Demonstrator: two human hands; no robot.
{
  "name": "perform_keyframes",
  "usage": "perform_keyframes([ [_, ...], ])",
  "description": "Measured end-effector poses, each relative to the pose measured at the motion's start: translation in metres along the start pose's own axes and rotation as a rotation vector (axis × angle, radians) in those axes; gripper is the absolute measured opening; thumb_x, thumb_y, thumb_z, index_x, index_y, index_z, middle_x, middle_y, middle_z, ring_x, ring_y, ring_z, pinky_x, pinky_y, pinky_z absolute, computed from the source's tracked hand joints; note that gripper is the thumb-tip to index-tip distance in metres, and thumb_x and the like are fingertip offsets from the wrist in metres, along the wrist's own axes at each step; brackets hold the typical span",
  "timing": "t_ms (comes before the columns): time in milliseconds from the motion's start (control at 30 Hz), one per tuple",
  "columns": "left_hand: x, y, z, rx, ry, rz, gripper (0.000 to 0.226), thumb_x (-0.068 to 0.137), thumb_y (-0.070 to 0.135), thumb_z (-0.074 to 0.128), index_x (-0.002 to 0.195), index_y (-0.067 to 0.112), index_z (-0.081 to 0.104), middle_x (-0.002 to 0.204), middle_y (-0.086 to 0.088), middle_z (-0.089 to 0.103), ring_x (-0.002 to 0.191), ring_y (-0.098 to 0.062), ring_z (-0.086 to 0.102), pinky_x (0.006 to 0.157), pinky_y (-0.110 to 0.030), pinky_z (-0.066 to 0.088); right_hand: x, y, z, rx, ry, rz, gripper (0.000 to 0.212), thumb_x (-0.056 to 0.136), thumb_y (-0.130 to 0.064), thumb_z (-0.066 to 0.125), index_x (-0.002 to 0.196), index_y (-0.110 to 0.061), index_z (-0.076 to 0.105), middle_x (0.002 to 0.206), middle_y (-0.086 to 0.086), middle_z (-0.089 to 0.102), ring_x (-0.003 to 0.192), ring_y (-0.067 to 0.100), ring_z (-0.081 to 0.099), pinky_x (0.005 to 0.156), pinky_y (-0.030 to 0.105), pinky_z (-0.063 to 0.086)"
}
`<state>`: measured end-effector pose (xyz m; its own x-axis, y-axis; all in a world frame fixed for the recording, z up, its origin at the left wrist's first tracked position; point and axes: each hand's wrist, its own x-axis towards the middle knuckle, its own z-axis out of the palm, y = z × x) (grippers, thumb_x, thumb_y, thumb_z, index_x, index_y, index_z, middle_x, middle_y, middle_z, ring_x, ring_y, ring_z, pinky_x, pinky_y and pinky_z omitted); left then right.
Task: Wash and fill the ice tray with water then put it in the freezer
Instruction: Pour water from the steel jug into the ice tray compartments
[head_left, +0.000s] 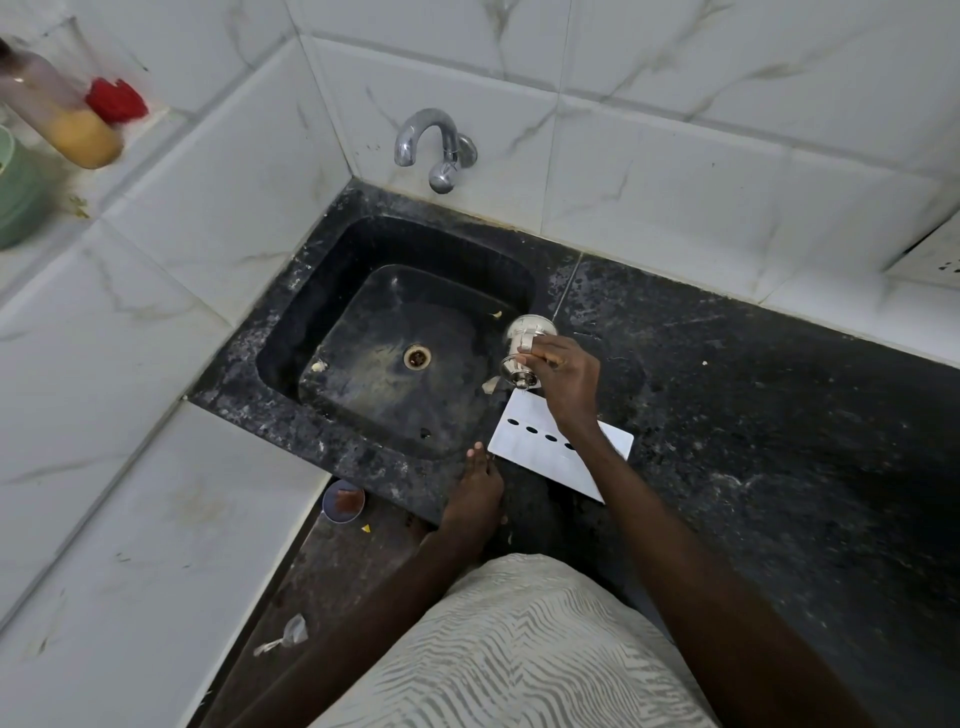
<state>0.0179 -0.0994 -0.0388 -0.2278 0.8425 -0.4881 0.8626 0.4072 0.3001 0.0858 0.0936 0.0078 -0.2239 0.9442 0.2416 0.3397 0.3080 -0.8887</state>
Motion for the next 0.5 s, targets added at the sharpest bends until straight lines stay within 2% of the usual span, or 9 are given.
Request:
perform_keyframes([
  [100,0.000,0.001,-0.001,-0.004,-0.001,-0.004,0.097,0.092,0.009,0.068,0.158,-0.010,0.000,0.168,-0.028,-0.006,0.158,-0.038,0.000,0.128,-0.039,0.012,0.001,-0.001,-0.001,0.016,0.012,0.006,0.018,0.074,-0.004,0.088,0.091,-0.004,0.083,0.096,0.012,0.078,0.090,0.023,0.074,0.086,0.038,0.060],
  [267,-0.001,0.001,-0.001,0.004,-0.003,-0.004,0.100,0.091,0.011,0.071,0.158,-0.010,0.001,0.168,-0.027,-0.005,0.158,-0.037,0.001,0.128,-0.040,0.015,0.002,-0.001,-0.007,0.097,0.027,0.131,0.021,0.074,-0.006,0.088,0.094,-0.006,0.083,0.099,0.009,0.078,0.095,0.018,0.074,0.091,0.036,0.059],
  [500,-0.002,0.004,-0.004,0.003,0.019,0.000,0.096,0.091,0.009,0.068,0.158,-0.011,0.002,0.167,-0.030,-0.002,0.158,-0.038,0.003,0.128,-0.038,0.014,0.003,-0.003,-0.012,0.136,0.023,0.161,0.021,0.075,-0.009,0.088,0.096,-0.008,0.084,0.098,0.004,0.079,0.096,0.014,0.073,0.091,0.040,0.059],
])
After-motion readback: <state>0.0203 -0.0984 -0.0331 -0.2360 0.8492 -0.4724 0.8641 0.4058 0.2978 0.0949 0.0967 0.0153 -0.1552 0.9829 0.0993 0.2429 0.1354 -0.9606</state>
